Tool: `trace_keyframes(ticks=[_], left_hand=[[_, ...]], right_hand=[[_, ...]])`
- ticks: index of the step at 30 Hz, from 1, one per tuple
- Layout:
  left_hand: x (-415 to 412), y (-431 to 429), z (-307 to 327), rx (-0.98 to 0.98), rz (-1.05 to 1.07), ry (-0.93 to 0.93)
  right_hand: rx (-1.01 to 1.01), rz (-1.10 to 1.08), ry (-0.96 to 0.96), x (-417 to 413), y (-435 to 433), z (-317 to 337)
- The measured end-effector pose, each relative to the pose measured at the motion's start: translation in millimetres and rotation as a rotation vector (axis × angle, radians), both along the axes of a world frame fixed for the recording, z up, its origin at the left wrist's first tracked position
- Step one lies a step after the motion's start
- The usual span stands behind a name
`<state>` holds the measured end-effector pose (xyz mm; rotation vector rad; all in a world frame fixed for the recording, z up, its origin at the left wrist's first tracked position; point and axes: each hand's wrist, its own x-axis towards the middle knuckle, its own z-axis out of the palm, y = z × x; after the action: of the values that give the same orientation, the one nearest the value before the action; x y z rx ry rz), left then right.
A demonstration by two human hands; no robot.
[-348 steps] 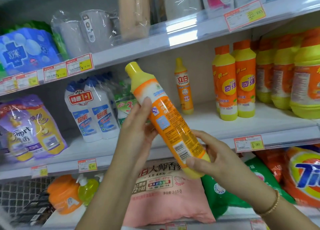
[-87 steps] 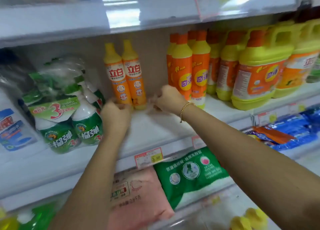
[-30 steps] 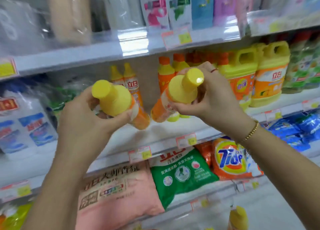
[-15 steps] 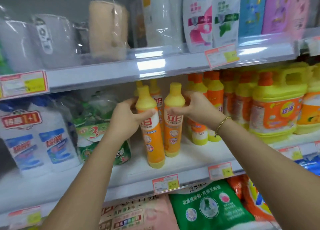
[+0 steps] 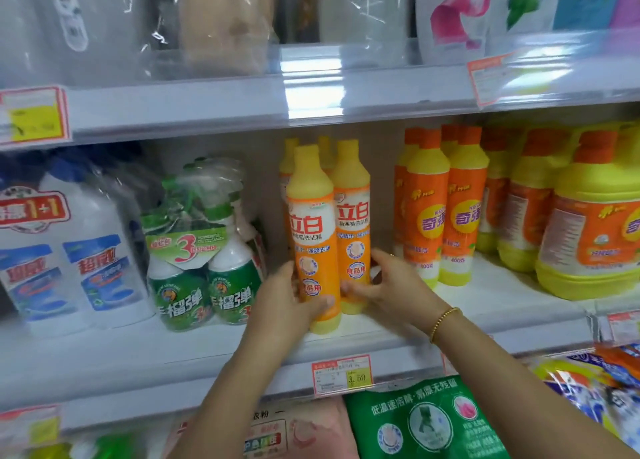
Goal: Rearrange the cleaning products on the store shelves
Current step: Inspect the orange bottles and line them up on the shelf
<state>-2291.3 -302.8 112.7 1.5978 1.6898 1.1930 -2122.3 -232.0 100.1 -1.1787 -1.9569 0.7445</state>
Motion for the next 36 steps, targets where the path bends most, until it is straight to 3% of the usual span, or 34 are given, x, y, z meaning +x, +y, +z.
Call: trace_keyframes(ticks=[13, 27, 36], left_hand=[[-0.7, 67.3, -8.2, 0.122, 0.322, 0.071], [7.2, 77.5, -15.2, 0.094, 0.366, 0.122], [7.1, 82.0, -22.8, 0.05, 0.387, 0.209]], right_hand=[[0.106, -0.167, -0.092, -27.7, 22.9, -4.3], [0.041, -0.178, -0.006, -26.2, 33.5, -10.6], [0.064, -0.215, -0.168, -30.2, 45.3, -19.6]])
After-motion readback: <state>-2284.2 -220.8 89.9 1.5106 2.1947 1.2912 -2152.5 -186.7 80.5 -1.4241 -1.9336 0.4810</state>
